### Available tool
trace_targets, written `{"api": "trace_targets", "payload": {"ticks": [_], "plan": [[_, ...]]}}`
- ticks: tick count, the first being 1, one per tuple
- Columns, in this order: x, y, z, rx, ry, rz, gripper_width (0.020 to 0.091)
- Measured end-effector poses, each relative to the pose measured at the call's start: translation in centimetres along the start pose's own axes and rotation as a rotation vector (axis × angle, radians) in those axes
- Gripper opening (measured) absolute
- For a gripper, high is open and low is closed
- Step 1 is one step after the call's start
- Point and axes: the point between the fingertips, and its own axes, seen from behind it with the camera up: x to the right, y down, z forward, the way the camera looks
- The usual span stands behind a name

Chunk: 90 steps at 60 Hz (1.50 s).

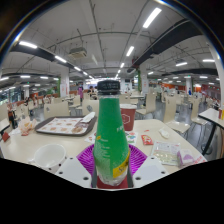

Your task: Pour water

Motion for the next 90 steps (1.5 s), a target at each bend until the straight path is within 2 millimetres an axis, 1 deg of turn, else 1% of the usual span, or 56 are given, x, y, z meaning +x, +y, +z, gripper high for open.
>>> {"api": "trace_targets", "payload": {"ticks": [4, 6, 8, 9, 10, 12, 14, 16, 17, 18, 19, 20, 21, 28, 29, 34, 39, 41, 43, 44, 48, 51, 56, 60, 65, 66, 70, 73, 75, 79, 80, 85, 90], "plan": [[0.1, -0.1, 0.1, -0.004, 0.004, 0.001, 0.0406], [0.0, 0.0, 0.2, -0.011, 0.003, 0.001, 0.0429], [-0.1, 0.2, 0.3, -0.025, 0.0, 0.0, 0.0478], [-0.2, 0.2, 0.3, -0.031, -0.004, 0.001, 0.049], [-0.3, 0.2, 0.4, -0.038, -0.011, -0.001, 0.0521], [-0.4, 0.3, 0.2, -0.063, -0.029, -0.008, 0.0549], [-0.5, 1.1, 0.0, -0.109, -0.035, -0.002, 0.063], [-0.4, 1.4, -0.2, -0.139, -0.037, 0.008, 0.076], [-0.3, 1.3, -0.4, -0.142, -0.033, 0.013, 0.0813], [-0.2, 1.1, -0.6, -0.142, -0.03, 0.018, 0.0855], [0.2, 1.1, -0.6, -0.142, -0.023, 0.024, 0.0868], [0.3, 1.0, -0.7, -0.144, -0.02, 0.029, 0.0851], [0.4, 0.9, -1.0, -0.149, -0.013, 0.035, 0.0849], [0.3, 0.5, -4.5, -0.197, 0.032, 0.079, 0.0849], [0.4, 0.4, -4.7, -0.203, 0.037, 0.084, 0.0849], [-0.6, 0.1, -8.2, -0.238, 0.058, 0.104, 0.085], [-2.4, -0.2, -11.5, -0.289, 0.068, 0.107, 0.0851], [-3.7, -0.5, -12.9, -0.309, 0.063, 0.106, 0.0852], [-5.3, -0.8, -14.1, -0.329, 0.047, 0.103, 0.0849], [-6.3, -0.9, -14.4, -0.337, 0.039, 0.103, 0.0847], [-10.9, -1.7, -16.4, -0.362, -0.008, 0.08, 0.0848], [-14.3, -2.2, -17.4, -0.379, -0.03, 0.045, 0.0846], [-20.6, -3.4, -18.2, -0.364, -0.067, -0.01, 0.0846], [-25.3, -4.0, -18.5, -0.366, -0.089, -0.028, 0.0845], [-30.7, -5.0, -19.0, -0.365, -0.109, -0.047, 0.0839], [-31.5, -5.0, -18.6, -0.363, -0.115, -0.048, 0.0838], [-35.5, -5.8, -19.2, -0.368, -0.133, -0.054, 0.0837], [-37.7, -6.2, -18.9, -0.357, -0.141, -0.077, 0.0838], [-39.4, -6.9, -19.4, -0.348, -0.141, -0.101, 0.084], [-42.4, -7.5, -19.7, -0.352, -0.153, -0.099, 0.0836], [-43.0, -7.3, -19.4, -0.353, -0.156, -0.096, 0.0837], [-45.7, -7.5, -19.6, -0.355, -0.15, -0.1, 0.0834], [-48.5, -7.3, -19.9, -0.369, -0.162, -0.096, 0.0832]]}}
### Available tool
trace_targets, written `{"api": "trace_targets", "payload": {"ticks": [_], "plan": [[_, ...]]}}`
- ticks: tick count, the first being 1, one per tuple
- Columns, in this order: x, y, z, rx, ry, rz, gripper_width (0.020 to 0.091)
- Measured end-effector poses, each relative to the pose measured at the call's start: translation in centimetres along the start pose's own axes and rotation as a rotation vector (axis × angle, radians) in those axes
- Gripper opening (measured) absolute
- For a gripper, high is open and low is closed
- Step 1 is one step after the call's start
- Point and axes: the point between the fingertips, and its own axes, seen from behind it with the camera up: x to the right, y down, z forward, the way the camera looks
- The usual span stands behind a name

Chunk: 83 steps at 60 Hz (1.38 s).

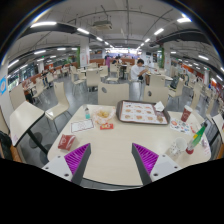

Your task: Pour water

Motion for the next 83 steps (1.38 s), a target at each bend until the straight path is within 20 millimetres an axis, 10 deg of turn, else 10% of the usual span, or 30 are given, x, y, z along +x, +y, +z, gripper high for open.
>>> {"api": "trace_targets", "payload": {"ticks": [8, 23, 43, 61, 83], "plan": [[-3.2, -0.7, 0.1, 0.0, -0.027, -0.001, 0.0833], [-3.3, -0.9, -0.6, -0.049, 0.001, -0.03, 0.0856], [2.5, -2.3, 0.4, -0.026, -0.019, -0.029, 0.0854], [10.2, 0.5, 1.3, -0.14, -0.096, -0.094, 0.0858], [13.2, 1.2, 1.4, -0.159, -0.048, -0.13, 0.0855]]}}
